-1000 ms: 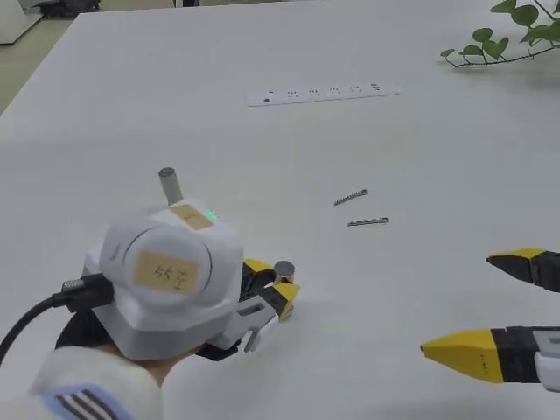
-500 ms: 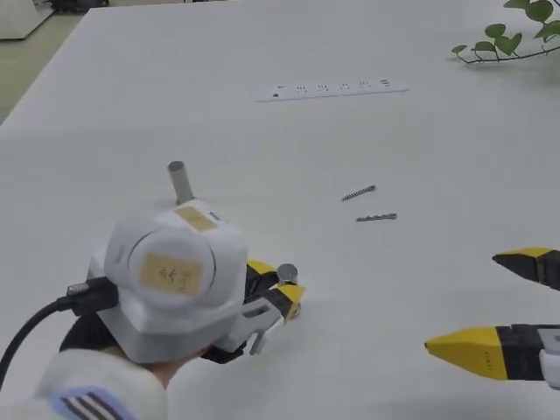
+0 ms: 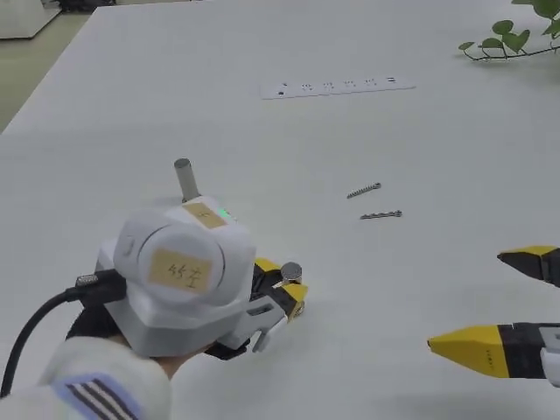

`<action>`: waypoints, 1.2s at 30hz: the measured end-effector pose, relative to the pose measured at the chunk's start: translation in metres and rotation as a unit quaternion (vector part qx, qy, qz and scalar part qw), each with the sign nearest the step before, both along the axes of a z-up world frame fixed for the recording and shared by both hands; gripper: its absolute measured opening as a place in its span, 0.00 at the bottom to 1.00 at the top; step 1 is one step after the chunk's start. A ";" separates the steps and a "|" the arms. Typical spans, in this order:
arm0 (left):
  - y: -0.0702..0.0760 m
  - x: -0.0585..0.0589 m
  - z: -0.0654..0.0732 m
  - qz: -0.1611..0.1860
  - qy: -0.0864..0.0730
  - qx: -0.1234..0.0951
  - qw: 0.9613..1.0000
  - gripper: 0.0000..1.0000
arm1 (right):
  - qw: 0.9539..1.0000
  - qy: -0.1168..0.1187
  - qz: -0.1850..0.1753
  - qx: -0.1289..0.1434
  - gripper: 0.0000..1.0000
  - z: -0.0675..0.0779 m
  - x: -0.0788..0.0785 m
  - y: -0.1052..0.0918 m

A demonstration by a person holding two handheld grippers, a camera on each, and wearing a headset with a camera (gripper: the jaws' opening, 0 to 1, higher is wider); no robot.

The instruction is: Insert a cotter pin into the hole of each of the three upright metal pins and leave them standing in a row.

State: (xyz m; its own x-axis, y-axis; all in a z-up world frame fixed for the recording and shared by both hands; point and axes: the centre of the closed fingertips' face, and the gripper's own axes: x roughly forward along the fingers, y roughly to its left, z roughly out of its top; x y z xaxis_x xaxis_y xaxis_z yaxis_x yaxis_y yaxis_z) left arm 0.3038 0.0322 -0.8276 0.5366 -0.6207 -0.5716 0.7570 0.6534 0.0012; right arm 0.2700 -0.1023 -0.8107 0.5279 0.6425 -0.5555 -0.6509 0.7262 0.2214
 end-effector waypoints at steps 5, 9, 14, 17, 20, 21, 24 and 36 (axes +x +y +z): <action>0.002 -0.003 -0.002 -0.014 0.009 0.006 1.000 0.14 | 1.000 0.001 0.000 0.001 0.96 -0.001 0.000 0.000; 0.002 -0.010 -0.001 -0.035 0.016 0.001 0.999 0.19 | 1.000 0.002 0.000 0.001 0.96 -0.001 0.000 0.001; 0.004 -0.016 0.002 -0.070 0.002 0.006 0.998 0.27 | 1.000 0.004 0.001 0.002 0.96 0.000 0.000 0.001; 0.008 -0.018 0.005 -0.074 -0.005 -0.003 0.997 0.34 | 1.000 0.005 0.002 0.001 0.96 0.000 -0.001 0.001; 0.010 -0.025 0.007 -0.087 0.002 -0.019 0.996 0.41 | 1.000 0.006 0.003 -0.002 0.96 0.000 -0.001 0.000; 0.010 -0.027 0.008 -0.087 0.002 -0.021 0.996 0.42 | 1.000 0.007 0.004 -0.002 0.96 0.001 -0.001 -0.001; 0.010 -0.033 0.013 -0.098 -0.001 -0.039 0.994 0.54 | 1.000 0.006 0.006 -0.004 0.96 0.001 -0.001 -0.001; 0.015 -0.038 0.026 -0.058 0.025 -0.121 0.991 0.95 | 0.999 0.021 0.023 -0.032 0.94 -0.005 -0.001 -0.002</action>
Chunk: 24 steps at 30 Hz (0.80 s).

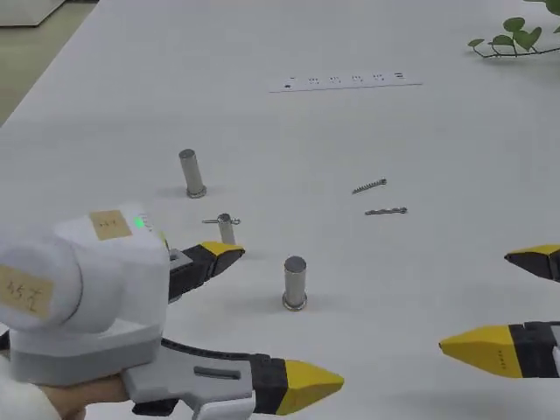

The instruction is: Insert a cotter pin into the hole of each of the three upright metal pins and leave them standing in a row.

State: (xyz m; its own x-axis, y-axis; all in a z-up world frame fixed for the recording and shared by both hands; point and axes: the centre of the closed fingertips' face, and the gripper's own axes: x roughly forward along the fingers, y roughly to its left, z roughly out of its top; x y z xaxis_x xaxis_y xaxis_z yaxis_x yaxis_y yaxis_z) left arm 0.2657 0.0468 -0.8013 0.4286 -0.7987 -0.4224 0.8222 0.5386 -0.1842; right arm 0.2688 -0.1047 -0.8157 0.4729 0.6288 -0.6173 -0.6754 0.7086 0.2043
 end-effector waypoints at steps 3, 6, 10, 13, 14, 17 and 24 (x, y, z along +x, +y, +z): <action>0.005 -0.002 -0.002 0.005 0.004 0.001 1.000 0.97 | 1.000 0.002 0.010 -0.008 0.93 0.000 0.001 0.001; 0.009 -0.002 0.001 0.019 0.006 -0.008 1.000 0.98 | 1.000 0.002 0.018 -0.016 0.93 0.001 0.004 0.001; 0.014 -0.004 0.003 0.031 0.009 -0.009 0.999 0.99 | 0.998 0.012 0.036 -0.041 0.90 -0.004 0.008 -0.001; 0.020 -0.001 0.005 0.043 -0.002 -0.015 0.999 0.99 | 0.998 0.018 0.046 -0.050 0.90 -0.005 0.011 -0.002; 0.022 -0.001 0.003 0.047 0.002 -0.016 0.999 0.99 | 0.997 0.022 0.052 -0.054 0.90 -0.006 0.013 -0.002; 0.029 -0.001 -0.004 0.054 0.008 -0.007 0.998 0.99 | 0.995 0.027 0.069 -0.065 0.90 -0.008 0.017 0.000; 0.038 -0.005 -0.010 0.071 0.026 -0.003 0.997 0.99 | 0.984 0.047 0.125 -0.120 0.88 -0.013 0.027 0.001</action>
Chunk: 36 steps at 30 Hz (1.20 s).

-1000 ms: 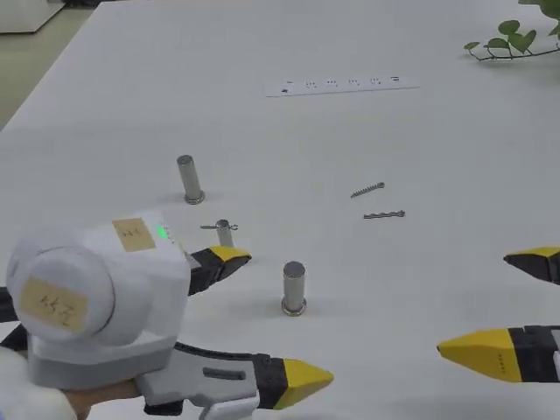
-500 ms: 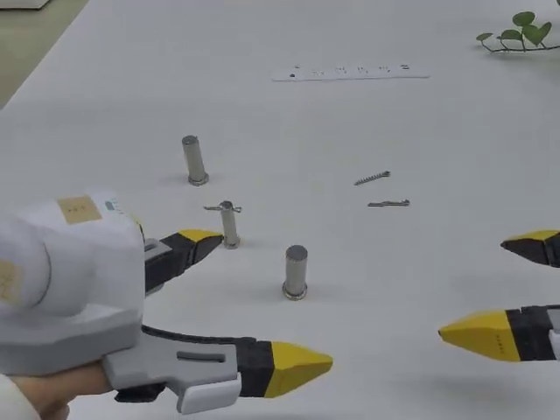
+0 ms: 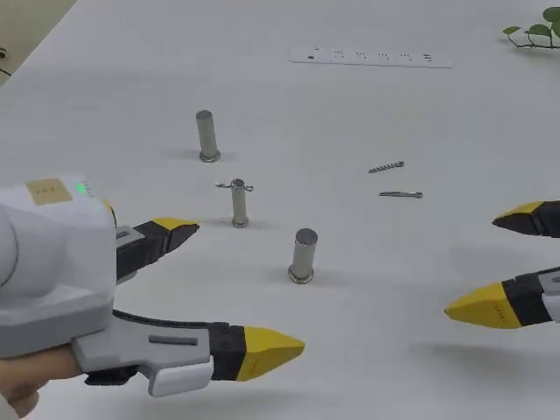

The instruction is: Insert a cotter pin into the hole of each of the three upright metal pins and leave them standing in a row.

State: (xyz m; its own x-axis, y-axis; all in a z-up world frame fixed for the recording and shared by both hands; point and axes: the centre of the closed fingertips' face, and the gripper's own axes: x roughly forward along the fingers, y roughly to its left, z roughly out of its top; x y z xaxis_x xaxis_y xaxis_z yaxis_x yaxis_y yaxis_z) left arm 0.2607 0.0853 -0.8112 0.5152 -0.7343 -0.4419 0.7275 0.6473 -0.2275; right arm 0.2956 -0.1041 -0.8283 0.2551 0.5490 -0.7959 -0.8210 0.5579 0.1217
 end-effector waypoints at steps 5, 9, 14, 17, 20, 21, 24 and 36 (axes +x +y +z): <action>0.006 0.000 0.000 0.010 -0.005 0.007 1.000 0.99 | 0.997 0.013 0.047 -0.056 0.86 -0.005 0.010 -0.004; 0.009 -0.003 -0.002 0.015 -0.001 0.011 1.000 0.99 | 0.994 0.010 0.078 -0.071 0.83 -0.002 0.022 0.001; 0.011 -0.009 -0.003 0.020 0.005 0.005 1.000 0.99 | 0.987 -0.015 0.137 -0.084 0.74 0.001 0.040 0.012; 0.012 -0.011 -0.005 0.022 0.011 0.006 1.000 0.99 | 0.985 0.003 0.147 -0.085 0.73 -0.001 0.044 0.017; 0.012 -0.012 -0.005 0.023 0.013 0.005 1.000 0.99 | 0.984 0.011 0.154 -0.090 0.73 -0.004 0.048 0.020; 0.011 -0.012 -0.005 0.025 0.015 0.003 1.000 0.99 | 0.982 0.007 0.163 -0.095 0.73 -0.005 0.052 0.022; 0.009 -0.014 -0.004 0.027 0.020 -0.005 0.999 0.99 | 0.980 0.013 0.172 -0.102 0.73 -0.008 0.059 0.025; 0.009 -0.018 -0.012 0.031 0.035 0.005 0.999 0.97 | 0.972 0.033 0.194 -0.127 0.52 -0.024 0.071 0.032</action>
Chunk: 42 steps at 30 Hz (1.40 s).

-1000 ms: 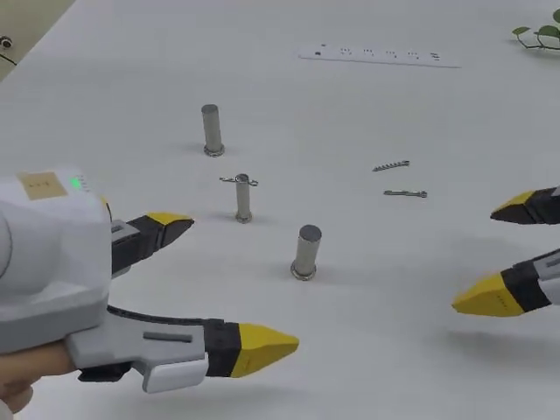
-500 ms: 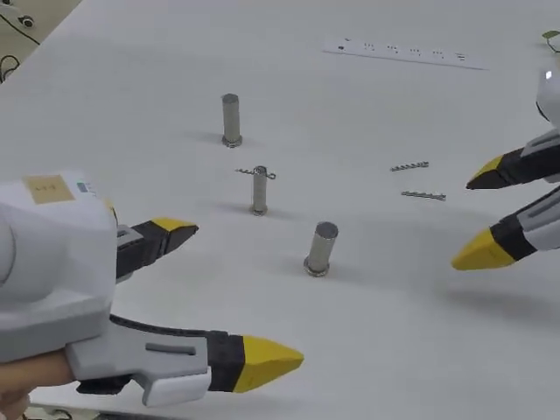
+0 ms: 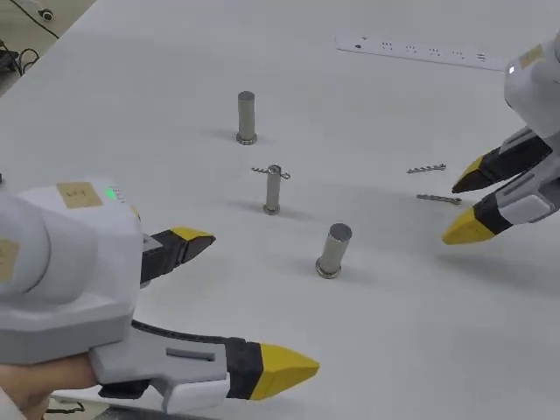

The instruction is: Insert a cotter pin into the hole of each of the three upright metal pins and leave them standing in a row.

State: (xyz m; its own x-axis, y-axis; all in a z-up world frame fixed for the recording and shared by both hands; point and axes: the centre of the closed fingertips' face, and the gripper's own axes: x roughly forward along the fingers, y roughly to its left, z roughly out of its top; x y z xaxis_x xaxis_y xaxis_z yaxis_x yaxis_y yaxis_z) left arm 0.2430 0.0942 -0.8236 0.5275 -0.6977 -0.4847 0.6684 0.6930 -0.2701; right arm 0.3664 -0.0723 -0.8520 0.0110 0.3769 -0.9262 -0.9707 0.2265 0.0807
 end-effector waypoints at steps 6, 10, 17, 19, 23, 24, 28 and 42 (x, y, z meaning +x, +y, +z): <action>0.003 0.002 -0.001 0.005 -0.006 0.008 1.000 0.93 | 1.000 0.004 0.013 -0.015 0.52 -0.007 0.000 -0.002; 0.004 0.003 -0.002 0.003 -0.007 0.014 1.000 0.87 | 1.000 -0.001 0.014 -0.022 0.51 -0.008 0.004 -0.004; 0.000 0.002 -0.001 0.000 -0.005 0.012 1.000 0.87 | 1.000 -0.006 0.013 -0.025 0.41 -0.009 0.009 -0.003; 0.000 0.001 -0.001 -0.002 0.001 0.014 1.000 0.87 | 0.999 -0.004 0.020 -0.031 0.37 -0.012 0.007 -0.003; -0.001 0.000 0.000 -0.005 0.001 0.014 1.000 0.88 | 0.999 -0.014 0.029 -0.039 0.31 -0.011 0.010 -0.005; -0.001 0.000 0.000 -0.006 0.002 0.015 1.000 0.88 | 0.999 -0.014 0.026 -0.040 0.30 -0.011 0.010 -0.005; -0.002 -0.002 0.000 -0.011 0.002 0.021 1.000 0.87 | 0.999 -0.010 0.013 -0.041 0.28 -0.012 0.016 -0.006; 0.001 -0.001 -0.007 -0.007 0.010 0.027 1.000 0.84 | 0.996 -0.036 0.048 -0.066 0.08 -0.016 0.021 -0.010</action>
